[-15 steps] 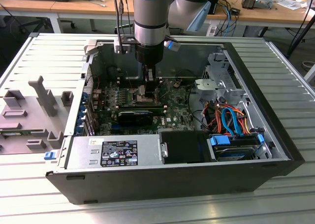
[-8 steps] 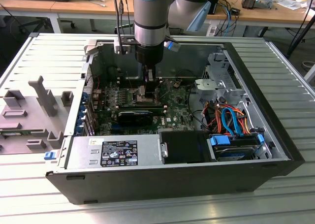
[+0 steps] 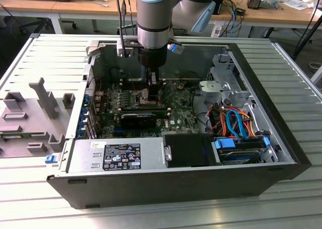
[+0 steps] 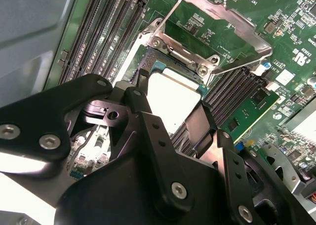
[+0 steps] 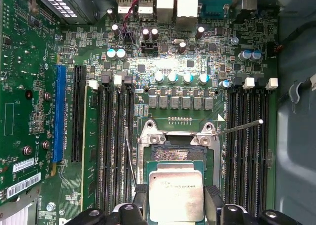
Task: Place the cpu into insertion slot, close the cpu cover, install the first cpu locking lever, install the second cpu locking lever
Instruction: 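Place the cpu into insertion slot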
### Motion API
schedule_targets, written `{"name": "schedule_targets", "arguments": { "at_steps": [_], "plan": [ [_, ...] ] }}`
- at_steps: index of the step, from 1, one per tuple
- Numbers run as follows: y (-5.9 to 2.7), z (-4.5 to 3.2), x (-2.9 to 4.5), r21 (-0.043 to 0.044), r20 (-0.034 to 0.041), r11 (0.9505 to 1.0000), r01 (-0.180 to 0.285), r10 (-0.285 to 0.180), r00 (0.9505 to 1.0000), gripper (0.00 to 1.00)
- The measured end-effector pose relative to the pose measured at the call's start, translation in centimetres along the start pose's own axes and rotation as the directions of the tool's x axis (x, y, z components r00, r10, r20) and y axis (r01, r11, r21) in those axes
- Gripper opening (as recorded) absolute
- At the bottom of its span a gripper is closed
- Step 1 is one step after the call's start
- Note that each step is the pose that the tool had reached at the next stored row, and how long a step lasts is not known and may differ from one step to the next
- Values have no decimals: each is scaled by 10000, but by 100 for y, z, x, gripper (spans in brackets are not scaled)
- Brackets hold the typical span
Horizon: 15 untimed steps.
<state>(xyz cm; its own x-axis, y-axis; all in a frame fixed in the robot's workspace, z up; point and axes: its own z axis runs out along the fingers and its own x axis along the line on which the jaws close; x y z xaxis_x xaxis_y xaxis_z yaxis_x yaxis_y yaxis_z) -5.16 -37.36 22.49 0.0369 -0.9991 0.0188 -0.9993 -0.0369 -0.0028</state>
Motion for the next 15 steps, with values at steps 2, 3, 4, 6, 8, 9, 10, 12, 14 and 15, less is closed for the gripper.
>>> {"name": "schedule_targets", "arguments": {
  "at_steps": [2, 3, 4, 6, 8, 9, 10, 12, 14, 15],
  "plan": [
    [0, 1, -3, 0, 0, 10000, 0, 0, 10000, 54],
    [0, 3, -6, 0, 1, 10000, -1, 1, 10000, 54],
    [0, 4, -8, 0, 0, 10000, -1, 1, 10000, 54],
    [0, 8, -17, -1, 0, 10000, -1, 1, 10000, 54],
    [-1, 11, -22, -1, -1, 10000, 1, -1, 10000, 54],
    [-1, 13, -23, -1, -2, 10000, 0, 0, 10000, 54],
    [1, 19, -24, -1, -1, 10000, -2, 2, 10000, 54],
    [2, 27, -24, 0, -1, 10000, -1, 1, 10000, 54],
    [2, 31, -24, -1, -1, 10000, -1, 1, 10000, 54],
    [2, 33, -24, -1, -1, 10000, -1, 1, 10000, 54]
  ]
}}
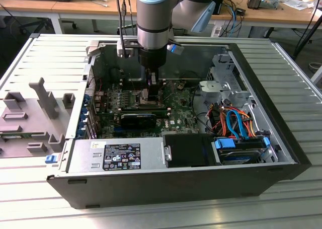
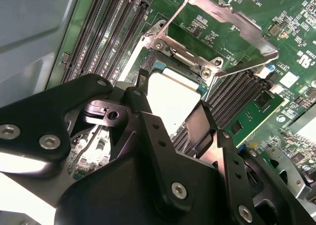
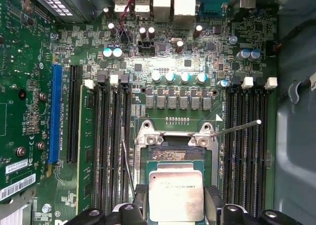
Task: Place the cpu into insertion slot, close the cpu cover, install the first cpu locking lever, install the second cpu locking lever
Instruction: 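Place the cpu into insertion slot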
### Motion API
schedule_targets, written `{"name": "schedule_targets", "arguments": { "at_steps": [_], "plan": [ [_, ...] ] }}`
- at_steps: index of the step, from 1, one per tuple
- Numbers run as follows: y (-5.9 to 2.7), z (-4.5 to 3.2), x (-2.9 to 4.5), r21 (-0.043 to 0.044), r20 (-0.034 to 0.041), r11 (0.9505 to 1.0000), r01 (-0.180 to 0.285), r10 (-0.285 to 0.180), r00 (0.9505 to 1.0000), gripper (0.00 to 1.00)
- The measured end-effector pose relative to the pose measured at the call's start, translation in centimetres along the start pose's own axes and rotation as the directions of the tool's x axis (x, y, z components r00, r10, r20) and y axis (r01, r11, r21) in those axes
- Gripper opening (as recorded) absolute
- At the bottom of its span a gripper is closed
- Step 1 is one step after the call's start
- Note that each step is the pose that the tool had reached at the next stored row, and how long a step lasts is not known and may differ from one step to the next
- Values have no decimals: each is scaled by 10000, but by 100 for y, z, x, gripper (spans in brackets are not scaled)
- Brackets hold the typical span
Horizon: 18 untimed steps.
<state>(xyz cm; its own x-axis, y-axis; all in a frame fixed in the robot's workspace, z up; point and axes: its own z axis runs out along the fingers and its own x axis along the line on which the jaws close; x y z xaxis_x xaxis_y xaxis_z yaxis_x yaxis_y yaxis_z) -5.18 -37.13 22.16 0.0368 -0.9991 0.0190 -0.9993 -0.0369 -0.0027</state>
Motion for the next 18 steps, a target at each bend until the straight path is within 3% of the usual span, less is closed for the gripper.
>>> {"name": "schedule_targets", "arguments": {
  "at_steps": [18],
  "plan": [
    [0, 47, -1, 0, 1, 10000, 0, 0, 10000, 54]
  ]
}}
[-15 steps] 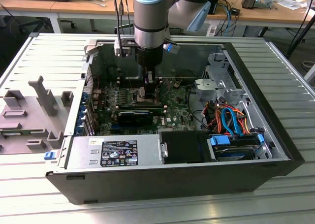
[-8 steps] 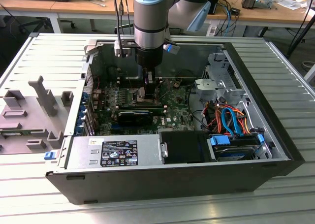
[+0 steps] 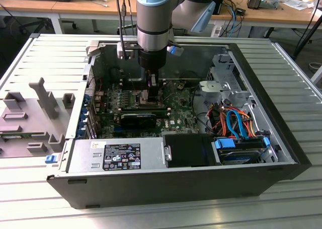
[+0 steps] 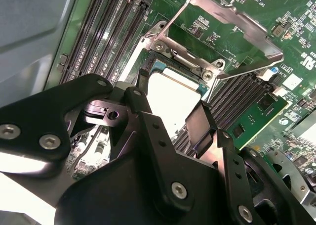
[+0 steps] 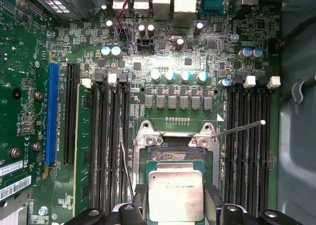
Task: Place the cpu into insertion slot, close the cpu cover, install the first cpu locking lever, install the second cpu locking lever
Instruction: 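Place the cpu into insertion slot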
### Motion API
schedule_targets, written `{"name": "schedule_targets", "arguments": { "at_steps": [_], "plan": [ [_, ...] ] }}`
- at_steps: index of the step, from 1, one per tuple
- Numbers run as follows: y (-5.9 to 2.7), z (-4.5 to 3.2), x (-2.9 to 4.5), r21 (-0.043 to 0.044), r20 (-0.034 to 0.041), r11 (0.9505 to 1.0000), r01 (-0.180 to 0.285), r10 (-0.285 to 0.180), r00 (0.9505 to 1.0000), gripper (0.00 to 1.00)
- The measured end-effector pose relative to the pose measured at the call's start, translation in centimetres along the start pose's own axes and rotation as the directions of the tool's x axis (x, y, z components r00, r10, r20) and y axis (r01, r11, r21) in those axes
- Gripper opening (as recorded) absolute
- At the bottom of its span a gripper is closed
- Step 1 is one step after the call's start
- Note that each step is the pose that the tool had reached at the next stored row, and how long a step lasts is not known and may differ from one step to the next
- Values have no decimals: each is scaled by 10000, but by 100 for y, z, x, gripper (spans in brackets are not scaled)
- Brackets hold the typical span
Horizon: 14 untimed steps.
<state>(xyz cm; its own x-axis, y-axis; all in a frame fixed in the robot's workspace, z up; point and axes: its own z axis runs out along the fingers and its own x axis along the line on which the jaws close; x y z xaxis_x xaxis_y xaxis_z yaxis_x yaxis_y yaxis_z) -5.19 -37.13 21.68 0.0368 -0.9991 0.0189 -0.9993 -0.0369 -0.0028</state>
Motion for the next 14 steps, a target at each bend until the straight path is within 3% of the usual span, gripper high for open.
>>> {"name": "schedule_targets", "arguments": {
  "at_steps": [14],
  "plan": [
    [0, 43, -1, 0, 0, 10000, 0, 0, 10000, 54]
  ]
}}
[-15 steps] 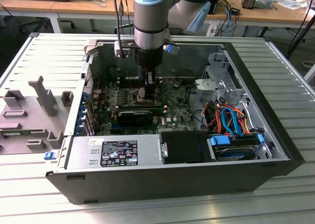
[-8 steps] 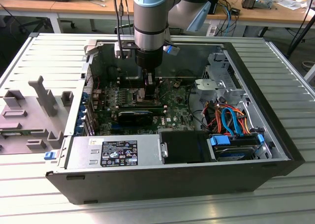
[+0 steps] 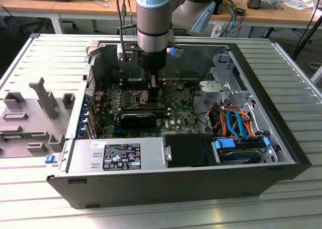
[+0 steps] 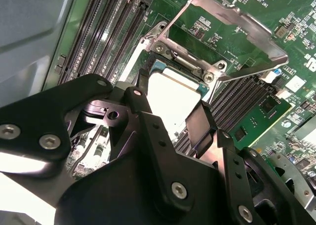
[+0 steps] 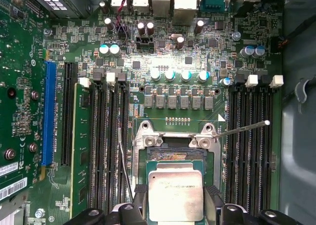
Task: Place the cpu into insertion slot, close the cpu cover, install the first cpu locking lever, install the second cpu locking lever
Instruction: 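Place the cpu into insertion slot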
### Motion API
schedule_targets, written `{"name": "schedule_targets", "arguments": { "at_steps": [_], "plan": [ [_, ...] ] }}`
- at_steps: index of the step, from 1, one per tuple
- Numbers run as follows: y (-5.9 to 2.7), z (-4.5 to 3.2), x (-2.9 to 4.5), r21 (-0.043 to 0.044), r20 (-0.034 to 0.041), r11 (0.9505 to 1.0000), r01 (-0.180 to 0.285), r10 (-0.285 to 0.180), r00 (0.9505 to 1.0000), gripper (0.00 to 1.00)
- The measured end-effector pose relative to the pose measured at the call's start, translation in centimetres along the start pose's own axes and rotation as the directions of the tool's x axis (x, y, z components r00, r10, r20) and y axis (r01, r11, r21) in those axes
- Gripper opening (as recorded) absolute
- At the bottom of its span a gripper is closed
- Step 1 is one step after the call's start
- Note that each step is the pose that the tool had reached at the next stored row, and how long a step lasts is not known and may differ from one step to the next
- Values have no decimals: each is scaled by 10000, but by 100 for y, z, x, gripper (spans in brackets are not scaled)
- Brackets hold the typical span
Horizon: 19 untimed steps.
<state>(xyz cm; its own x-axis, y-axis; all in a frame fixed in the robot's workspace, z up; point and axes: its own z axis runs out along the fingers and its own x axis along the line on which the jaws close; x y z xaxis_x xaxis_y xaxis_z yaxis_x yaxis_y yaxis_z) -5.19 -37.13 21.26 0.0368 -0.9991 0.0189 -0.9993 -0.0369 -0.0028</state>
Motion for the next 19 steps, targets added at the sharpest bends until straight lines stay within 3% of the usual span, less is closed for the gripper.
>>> {"name": "schedule_targets", "arguments": {
  "at_steps": [19],
  "plan": [
    [0, 44, -1, -1, 0, 10000, 0, 0, 10000, 54]
  ]
}}
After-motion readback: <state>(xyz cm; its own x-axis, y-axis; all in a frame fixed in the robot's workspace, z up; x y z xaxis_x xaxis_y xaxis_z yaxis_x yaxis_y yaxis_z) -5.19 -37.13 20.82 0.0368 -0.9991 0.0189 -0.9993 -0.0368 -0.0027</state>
